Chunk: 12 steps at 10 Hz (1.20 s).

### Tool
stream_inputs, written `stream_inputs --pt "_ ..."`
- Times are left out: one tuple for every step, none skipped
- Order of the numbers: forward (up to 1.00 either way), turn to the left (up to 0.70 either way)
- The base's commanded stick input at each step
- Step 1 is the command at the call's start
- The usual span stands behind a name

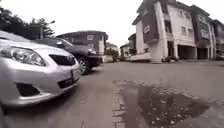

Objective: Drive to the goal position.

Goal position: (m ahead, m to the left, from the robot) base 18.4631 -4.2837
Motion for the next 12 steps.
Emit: stream_inputs --pt "0.70 0.00" --pt "0.70 0.00" --pt "0.70 0.00" --pt "0.70 0.00" --pt "0.70 0.00" --pt "0.70 0.00" --pt "0.70 0.00" --pt "0.70 0.00" --pt "0.70 0.00" --pt "0.70 0.00" --pt "0.70 0.00" --pt "0.70 0.00"
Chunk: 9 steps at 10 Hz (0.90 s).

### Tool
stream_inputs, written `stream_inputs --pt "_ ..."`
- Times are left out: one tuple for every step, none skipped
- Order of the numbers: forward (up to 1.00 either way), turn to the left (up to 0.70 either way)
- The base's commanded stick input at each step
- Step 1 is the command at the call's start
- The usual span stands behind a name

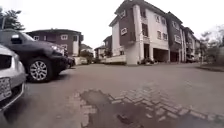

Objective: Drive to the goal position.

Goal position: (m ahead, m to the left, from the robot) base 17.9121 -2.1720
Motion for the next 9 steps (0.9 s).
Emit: stream_inputs --pt "0.70 0.00" --pt "0.70 0.00" --pt "0.70 0.00" --pt "0.70 0.00" --pt "0.70 0.00" --pt "0.70 0.00" --pt "0.70 0.00" --pt "0.70 0.00" --pt "0.70 0.00"
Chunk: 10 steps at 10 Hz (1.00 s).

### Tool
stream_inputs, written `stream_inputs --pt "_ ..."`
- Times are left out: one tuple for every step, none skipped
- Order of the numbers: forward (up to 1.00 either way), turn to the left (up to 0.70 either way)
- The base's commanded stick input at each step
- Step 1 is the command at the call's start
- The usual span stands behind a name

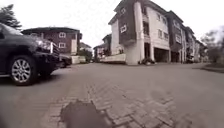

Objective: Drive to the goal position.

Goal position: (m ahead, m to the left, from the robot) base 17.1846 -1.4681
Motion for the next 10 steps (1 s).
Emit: stream_inputs --pt "0.70 0.00" --pt "0.70 0.00" --pt "0.70 0.00" --pt "0.70 0.00" --pt "0.70 0.00" --pt "0.70 0.00" --pt "0.70 0.00" --pt "0.70 0.00" --pt "0.70 0.00" --pt "0.70 0.00"
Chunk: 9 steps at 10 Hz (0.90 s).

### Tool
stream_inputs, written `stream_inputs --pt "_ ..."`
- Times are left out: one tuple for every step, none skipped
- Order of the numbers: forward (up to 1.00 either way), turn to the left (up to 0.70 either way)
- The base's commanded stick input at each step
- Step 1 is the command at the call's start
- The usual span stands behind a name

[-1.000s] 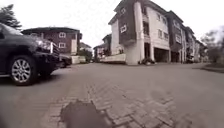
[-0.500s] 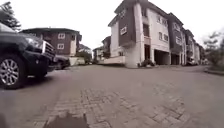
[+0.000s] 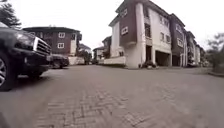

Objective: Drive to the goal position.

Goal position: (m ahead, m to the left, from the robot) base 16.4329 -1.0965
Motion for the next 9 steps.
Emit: stream_inputs --pt "0.70 0.00" --pt "0.70 0.00" --pt "0.70 0.00" --pt "0.70 0.00" --pt "0.70 0.00" --pt "0.70 0.00" --pt "0.70 0.00" --pt "0.70 0.00" --pt "0.70 0.00"
